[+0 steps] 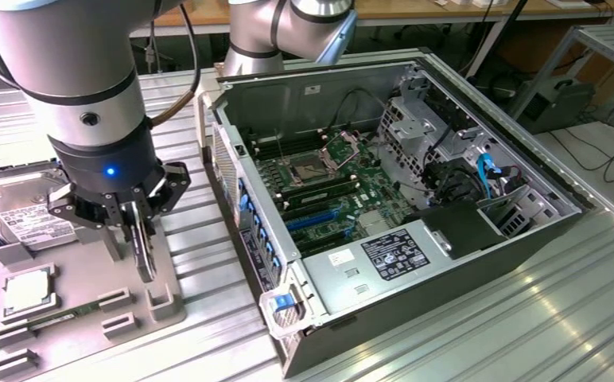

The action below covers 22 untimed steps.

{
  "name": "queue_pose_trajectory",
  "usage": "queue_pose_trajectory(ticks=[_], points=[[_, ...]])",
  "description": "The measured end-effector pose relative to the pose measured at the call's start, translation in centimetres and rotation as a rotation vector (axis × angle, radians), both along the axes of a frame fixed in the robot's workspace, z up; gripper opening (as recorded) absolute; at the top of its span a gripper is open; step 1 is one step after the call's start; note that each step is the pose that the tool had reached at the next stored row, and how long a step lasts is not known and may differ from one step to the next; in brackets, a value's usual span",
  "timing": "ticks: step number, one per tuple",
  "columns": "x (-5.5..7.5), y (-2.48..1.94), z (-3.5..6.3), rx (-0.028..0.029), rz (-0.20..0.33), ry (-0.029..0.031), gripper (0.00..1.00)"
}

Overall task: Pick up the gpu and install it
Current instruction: 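Pick up the gpu and move the gpu toward the slot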

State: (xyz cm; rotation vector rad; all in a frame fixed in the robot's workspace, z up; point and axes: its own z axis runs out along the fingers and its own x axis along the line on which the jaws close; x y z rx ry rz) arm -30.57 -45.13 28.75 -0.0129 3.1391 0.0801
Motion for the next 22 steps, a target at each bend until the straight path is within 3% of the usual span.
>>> queue_pose_trajectory(ticks=[22], points=[[0.00, 0.00, 0.88, 0.0000, 0.001, 0.0001, 0.28]])
